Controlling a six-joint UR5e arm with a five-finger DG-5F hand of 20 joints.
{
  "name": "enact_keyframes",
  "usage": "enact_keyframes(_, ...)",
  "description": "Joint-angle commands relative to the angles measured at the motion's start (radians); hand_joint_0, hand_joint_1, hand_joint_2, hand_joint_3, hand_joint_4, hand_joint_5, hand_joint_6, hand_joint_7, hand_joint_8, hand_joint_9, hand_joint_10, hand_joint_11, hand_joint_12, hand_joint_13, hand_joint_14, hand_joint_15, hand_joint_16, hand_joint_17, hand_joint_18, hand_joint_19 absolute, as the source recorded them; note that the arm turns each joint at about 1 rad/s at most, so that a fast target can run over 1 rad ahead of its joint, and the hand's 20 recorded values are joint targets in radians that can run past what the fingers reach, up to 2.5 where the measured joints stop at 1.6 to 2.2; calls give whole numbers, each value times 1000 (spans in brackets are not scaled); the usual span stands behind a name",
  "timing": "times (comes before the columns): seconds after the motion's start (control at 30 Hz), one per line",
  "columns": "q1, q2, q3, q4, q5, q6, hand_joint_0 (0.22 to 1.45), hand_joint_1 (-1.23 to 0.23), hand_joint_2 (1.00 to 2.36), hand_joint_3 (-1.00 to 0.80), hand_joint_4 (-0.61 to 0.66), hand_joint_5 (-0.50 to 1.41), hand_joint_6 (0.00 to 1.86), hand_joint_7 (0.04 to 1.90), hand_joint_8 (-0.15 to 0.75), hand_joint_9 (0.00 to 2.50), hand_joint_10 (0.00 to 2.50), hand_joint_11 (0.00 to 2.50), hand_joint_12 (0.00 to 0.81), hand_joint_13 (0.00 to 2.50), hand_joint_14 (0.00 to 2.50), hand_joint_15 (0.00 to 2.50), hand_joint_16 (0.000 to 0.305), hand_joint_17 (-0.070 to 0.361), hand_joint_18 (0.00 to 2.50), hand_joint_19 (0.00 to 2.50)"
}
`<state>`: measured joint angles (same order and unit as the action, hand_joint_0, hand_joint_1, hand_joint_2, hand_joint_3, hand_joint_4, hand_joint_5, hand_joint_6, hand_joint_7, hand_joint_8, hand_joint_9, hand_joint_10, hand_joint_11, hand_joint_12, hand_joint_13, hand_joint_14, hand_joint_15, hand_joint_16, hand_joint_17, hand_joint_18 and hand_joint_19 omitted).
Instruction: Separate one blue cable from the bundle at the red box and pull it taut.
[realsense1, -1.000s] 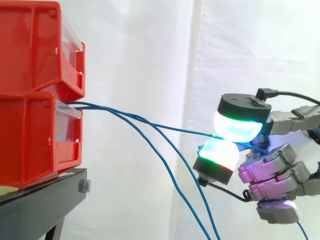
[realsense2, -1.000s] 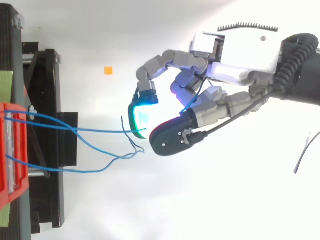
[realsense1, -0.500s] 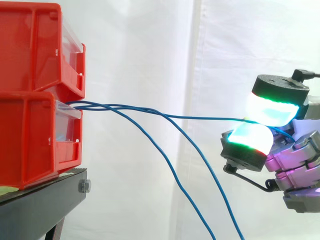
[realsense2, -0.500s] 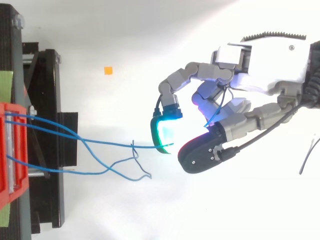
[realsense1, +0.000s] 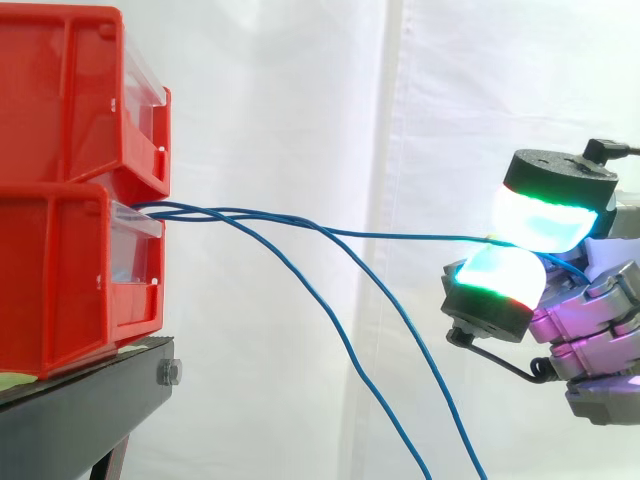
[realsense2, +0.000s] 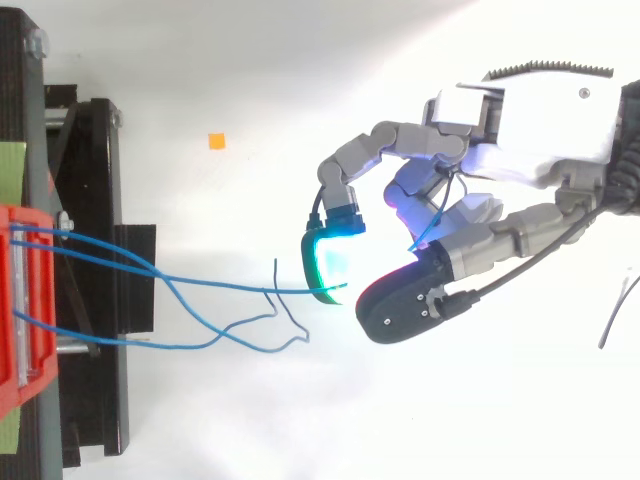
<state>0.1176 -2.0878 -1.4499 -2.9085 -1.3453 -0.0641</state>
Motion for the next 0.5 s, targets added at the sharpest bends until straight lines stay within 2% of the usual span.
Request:
enact_keyframes(0.0, 1, 0, 0, 0, 0, 1, 604, -714, 1022, -55, -71, -113, 871, 1211, 318, 845, 2244, 1510, 373, 835, 1921, 1323, 49, 110, 1048, 1056)
enact_keyframes(0.47, 1, -2, -1, 0, 2, 0, 602, -711, 1021, -55, -72, -114, 872, 1208, 319, 838, 2250, 1487, 375, 850, 1895, 1325, 49, 110, 1038, 1038)
